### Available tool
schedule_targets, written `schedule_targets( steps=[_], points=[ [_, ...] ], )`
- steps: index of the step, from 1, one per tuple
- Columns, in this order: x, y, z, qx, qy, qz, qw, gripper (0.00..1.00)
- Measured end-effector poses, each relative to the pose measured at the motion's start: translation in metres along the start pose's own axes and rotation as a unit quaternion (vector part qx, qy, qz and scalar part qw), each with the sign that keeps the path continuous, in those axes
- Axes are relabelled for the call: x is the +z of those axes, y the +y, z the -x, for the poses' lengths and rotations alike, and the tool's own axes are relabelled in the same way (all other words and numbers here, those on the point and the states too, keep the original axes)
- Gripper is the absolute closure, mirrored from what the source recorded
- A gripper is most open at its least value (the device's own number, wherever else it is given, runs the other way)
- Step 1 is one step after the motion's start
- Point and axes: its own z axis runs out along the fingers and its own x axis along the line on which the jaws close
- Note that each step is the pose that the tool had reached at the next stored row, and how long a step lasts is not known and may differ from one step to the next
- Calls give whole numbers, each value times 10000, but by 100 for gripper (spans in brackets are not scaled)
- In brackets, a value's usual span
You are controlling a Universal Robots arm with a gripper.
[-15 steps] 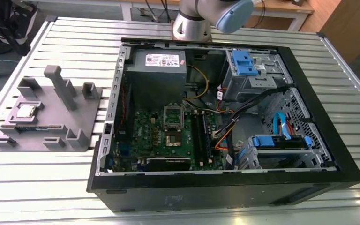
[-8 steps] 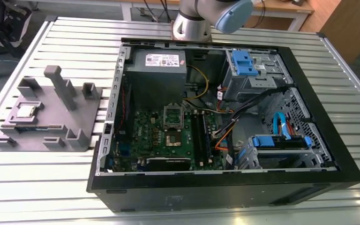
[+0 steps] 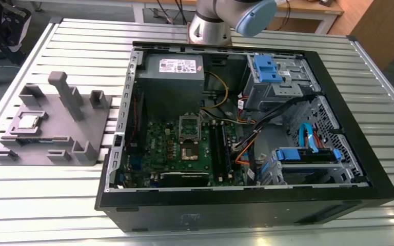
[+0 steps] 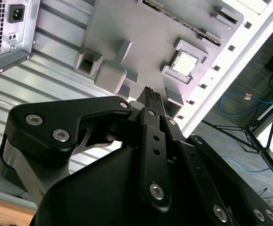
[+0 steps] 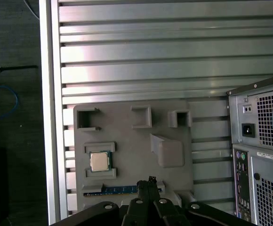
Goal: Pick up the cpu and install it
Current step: 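Reach for the cpu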
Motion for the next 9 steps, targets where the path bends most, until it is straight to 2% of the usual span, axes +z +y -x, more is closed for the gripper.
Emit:
schedule_targets(
  steps=[9],
  points=[
    [11,-1,-10,0,0,0,10000,89]
  ],
)
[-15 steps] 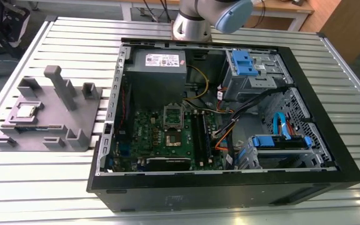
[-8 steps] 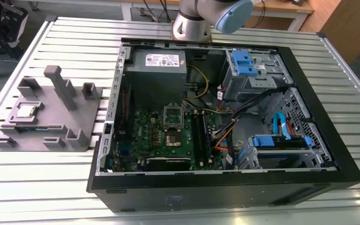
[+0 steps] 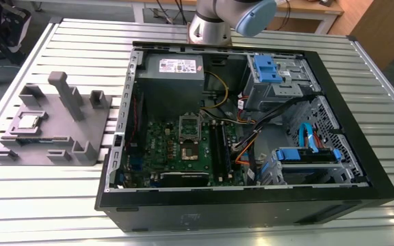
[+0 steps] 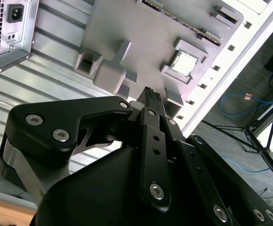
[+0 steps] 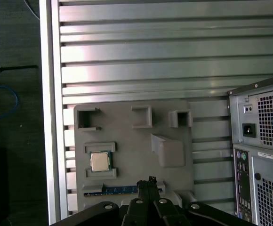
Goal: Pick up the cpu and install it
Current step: 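Reach for the cpu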
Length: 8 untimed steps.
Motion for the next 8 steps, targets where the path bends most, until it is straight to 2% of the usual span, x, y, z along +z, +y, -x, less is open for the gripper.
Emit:
schedule_targets(
  steps=[8],
  points=[
    [76,-12,-46,0,0,0,10000,89]
  ],
)
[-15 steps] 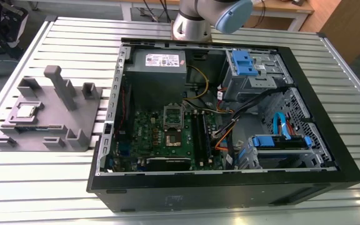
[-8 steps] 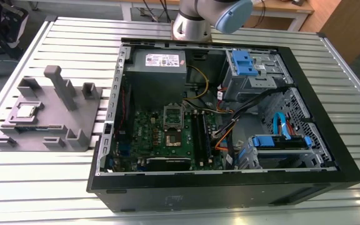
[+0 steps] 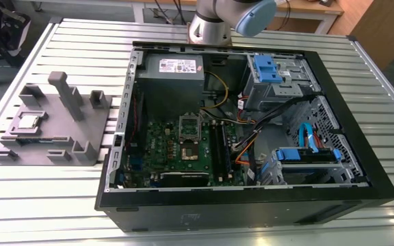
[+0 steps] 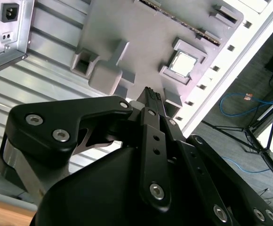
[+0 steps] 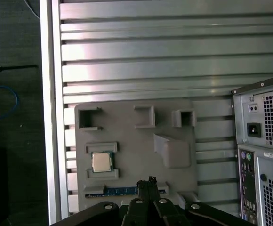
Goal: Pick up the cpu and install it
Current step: 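Reach for the cpu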
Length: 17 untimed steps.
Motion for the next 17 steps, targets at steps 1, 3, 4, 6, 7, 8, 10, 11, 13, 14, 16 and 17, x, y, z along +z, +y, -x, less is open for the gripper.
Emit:
schedule_targets(
  steps=[1,3,4,6,7,8,10,11,13,14,16,17],
  points=[
    [13,-3,-9,0,0,0,10000,89],
    [46,-10,-30,1,0,0,10000,89],
    [63,-14,-38,0,0,0,10000,89],
    [98,-23,-54,0,0,-1,10000,89],
    [115,-26,-63,0,0,-1,10000,89],
    [134,-30,-73,1,0,-2,10000,89],
    [170,-37,-90,0,-1,-3,10000,89],
    [187,-41,-98,0,0,-3,10000,89],
    [223,-49,-115,0,-1,-4,10000,89],
    [240,-53,-124,0,-1,-5,10000,89],
    [273,-62,-141,0,0,-7,10000,89],
    [288,-67,-150,0,1,-8,10000,89]
  ],
)
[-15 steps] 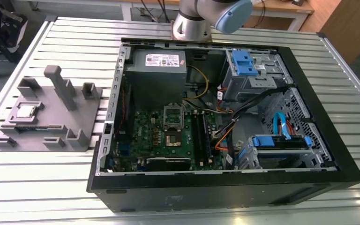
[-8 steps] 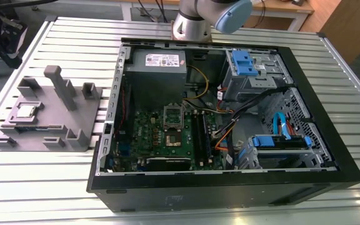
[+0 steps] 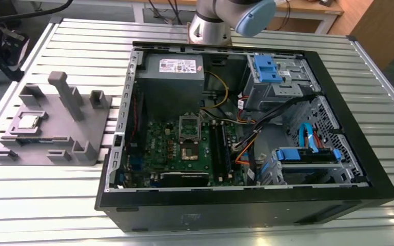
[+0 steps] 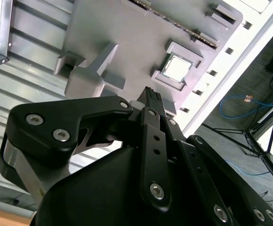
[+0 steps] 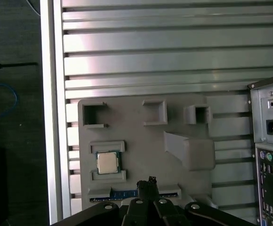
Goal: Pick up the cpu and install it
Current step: 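Reach for the cpu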
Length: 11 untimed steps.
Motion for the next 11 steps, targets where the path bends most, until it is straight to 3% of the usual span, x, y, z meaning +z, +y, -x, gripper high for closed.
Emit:
schedule_targets(
  steps=[11],
  points=[
    [137,-55,-83,-1,-2,-11,10000,89]
  ],
)
